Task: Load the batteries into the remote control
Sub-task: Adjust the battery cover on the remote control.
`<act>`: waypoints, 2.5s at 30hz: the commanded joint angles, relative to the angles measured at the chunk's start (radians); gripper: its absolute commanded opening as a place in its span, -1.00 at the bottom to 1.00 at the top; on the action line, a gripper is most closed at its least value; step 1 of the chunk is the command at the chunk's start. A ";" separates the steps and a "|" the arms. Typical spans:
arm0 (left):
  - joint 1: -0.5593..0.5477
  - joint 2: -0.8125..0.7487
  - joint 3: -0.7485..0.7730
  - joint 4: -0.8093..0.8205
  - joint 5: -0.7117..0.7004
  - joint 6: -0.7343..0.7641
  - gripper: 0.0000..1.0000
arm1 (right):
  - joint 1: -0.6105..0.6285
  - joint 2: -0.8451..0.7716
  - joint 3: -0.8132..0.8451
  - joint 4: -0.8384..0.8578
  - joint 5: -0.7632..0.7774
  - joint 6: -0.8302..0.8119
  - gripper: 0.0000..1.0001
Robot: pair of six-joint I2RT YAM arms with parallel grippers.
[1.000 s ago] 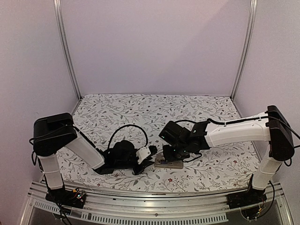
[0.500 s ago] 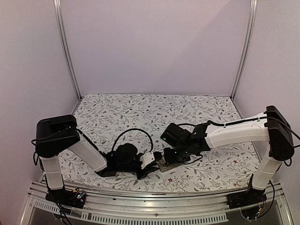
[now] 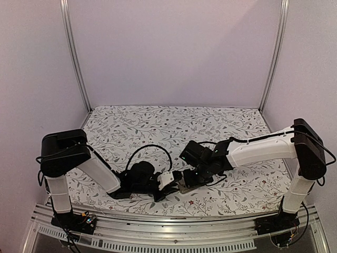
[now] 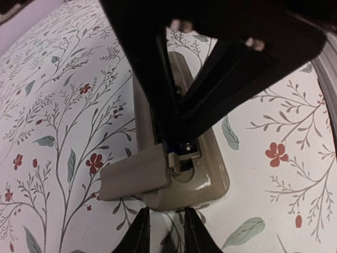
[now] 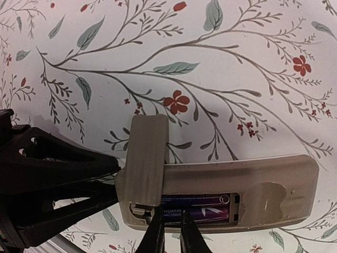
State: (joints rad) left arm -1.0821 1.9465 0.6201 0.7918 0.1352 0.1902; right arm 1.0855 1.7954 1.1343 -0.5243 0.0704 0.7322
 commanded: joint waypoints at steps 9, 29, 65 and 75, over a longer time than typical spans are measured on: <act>-0.017 0.029 -0.003 -0.024 0.003 0.010 -0.54 | -0.007 0.051 0.007 -0.012 -0.047 -0.041 -1.00; -0.012 0.036 -0.003 -0.023 -0.005 0.015 -0.55 | -0.033 0.036 0.049 -0.019 -0.086 -0.097 -1.00; -0.012 0.027 -0.015 -0.017 -0.021 0.020 -0.55 | -0.053 0.076 -0.069 -0.043 -0.077 -0.074 -1.00; -0.012 0.022 -0.019 -0.016 -0.028 0.019 -0.56 | -0.053 0.031 -0.107 -0.089 -0.076 -0.073 -1.00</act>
State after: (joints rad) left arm -1.0840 1.9511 0.6186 0.8032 0.1200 0.1959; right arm 1.0344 1.7992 1.0912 -0.4599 -0.0322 0.6544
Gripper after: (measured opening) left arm 0.223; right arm 0.003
